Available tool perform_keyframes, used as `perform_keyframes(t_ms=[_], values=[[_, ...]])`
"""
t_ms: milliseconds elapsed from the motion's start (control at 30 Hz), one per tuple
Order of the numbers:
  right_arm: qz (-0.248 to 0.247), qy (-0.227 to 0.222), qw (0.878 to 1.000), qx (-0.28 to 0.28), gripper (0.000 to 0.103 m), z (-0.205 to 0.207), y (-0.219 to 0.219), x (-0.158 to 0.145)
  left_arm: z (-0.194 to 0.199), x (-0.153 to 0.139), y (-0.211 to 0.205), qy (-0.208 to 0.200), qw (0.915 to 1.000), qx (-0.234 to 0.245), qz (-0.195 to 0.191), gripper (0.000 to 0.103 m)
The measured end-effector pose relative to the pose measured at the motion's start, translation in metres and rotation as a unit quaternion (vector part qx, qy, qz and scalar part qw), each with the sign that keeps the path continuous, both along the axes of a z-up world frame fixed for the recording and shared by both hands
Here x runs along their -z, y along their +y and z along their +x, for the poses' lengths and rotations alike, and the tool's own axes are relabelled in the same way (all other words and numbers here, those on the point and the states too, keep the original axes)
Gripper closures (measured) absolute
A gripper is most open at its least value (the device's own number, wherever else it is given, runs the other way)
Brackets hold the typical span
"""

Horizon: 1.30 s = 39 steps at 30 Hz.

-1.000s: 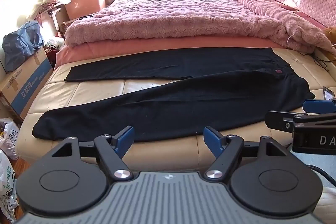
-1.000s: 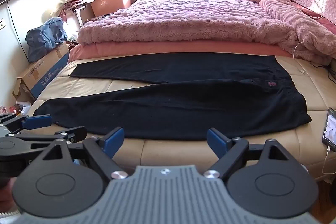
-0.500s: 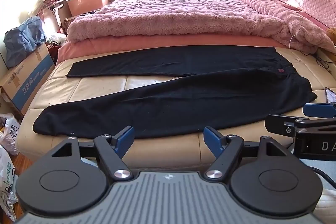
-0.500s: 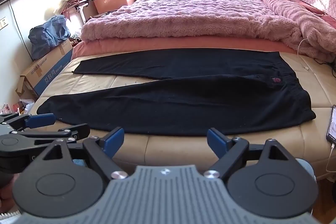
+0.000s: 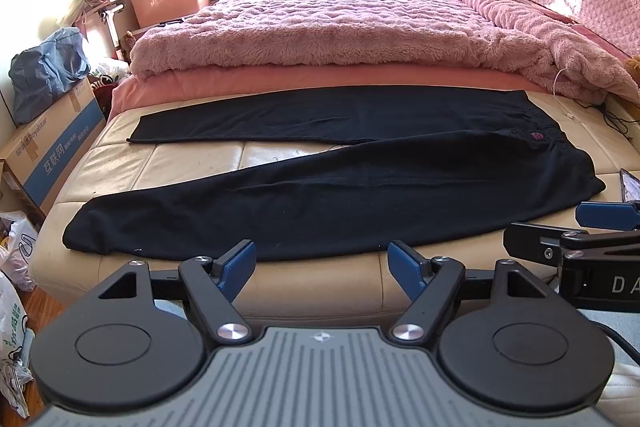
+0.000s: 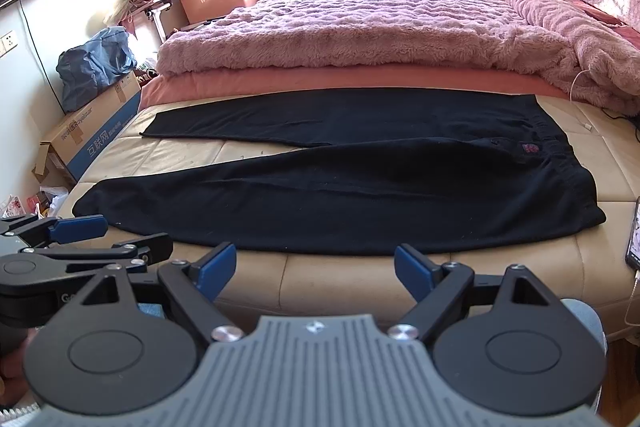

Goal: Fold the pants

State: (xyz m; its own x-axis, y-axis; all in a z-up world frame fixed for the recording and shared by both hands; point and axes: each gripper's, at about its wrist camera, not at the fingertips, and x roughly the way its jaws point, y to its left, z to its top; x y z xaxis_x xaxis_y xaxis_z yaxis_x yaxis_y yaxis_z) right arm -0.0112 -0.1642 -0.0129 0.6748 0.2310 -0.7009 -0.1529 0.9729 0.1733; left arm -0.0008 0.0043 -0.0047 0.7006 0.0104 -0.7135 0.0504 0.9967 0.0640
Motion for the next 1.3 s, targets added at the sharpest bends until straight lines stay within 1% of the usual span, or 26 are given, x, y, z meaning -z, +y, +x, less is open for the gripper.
perform_keyframes(t_ms=[1300], values=[[0.008, 0.004, 1.000, -0.002, 0.020, 0.0034, -0.0054, -0.0015, -0.0004, 0.0016, -0.0004, 0.001, 1.0000, 0.001, 0.001, 0.015]])
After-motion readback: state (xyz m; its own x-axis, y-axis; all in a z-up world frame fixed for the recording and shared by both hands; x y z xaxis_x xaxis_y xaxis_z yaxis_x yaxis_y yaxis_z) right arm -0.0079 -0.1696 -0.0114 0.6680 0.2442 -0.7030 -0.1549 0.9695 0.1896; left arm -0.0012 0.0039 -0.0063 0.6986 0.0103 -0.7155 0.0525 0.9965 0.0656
